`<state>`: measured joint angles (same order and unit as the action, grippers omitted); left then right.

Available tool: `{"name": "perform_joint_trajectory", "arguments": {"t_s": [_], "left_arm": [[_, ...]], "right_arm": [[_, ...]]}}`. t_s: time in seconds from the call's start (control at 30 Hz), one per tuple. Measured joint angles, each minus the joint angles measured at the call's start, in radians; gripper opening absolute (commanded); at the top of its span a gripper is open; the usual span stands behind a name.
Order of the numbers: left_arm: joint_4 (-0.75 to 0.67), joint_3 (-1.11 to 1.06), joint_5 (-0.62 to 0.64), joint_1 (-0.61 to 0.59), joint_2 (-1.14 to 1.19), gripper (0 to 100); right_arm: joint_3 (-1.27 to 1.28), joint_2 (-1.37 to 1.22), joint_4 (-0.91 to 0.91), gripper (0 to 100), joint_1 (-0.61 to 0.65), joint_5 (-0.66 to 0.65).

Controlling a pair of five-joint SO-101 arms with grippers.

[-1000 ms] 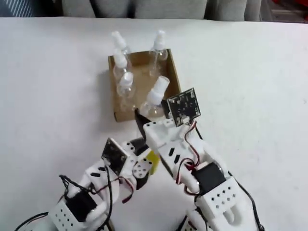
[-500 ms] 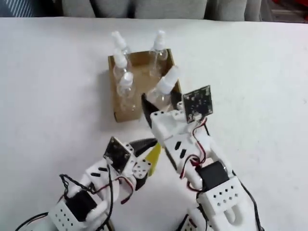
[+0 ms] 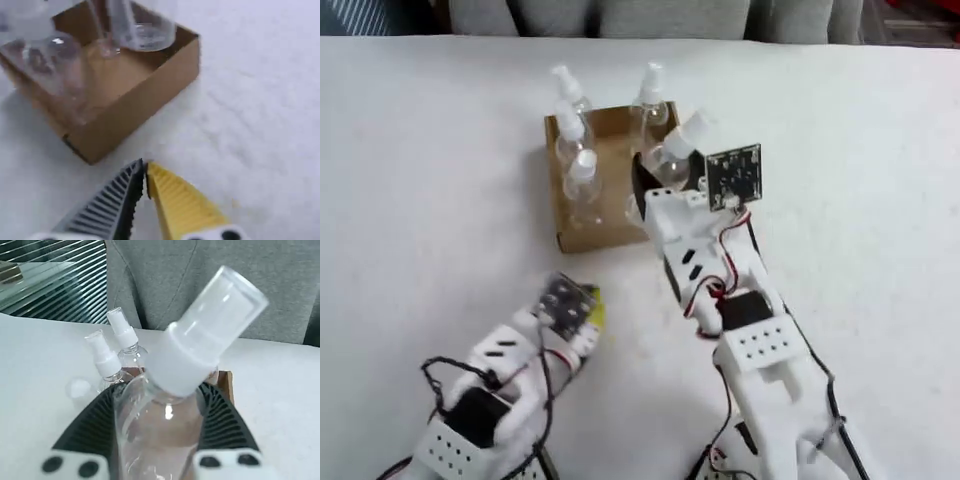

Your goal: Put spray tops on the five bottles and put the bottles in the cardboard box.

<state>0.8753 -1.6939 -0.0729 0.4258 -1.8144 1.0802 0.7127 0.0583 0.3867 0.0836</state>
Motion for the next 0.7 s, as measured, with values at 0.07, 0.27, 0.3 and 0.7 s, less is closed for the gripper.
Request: {"name": "perform_joint_trajectory", "arguments": {"t_s": [0.07, 0.27, 0.3, 0.7], "left_arm": [[0.000, -0.002, -0.003, -0.103, 0.000, 2], [0.046, -0.002, -0.003, -0.420, 0.000, 2], [0.048, -0.002, -0.003, -0.457, 0.000, 2], [0.048, -0.002, -0.003, -0.548, 0.000, 2]], "right_arm": [[0.000, -0.041, 0.048, 1.4, 0.000, 0.000], [-0.015, -0.169, 0.124, 1.4, -0.008, 0.000], [-0.029, -0.195, 0.126, 1.5, -0.012, 0.000], [-0.133, -0.509, 0.364, 1.5, -0.038, -0.069]]}}
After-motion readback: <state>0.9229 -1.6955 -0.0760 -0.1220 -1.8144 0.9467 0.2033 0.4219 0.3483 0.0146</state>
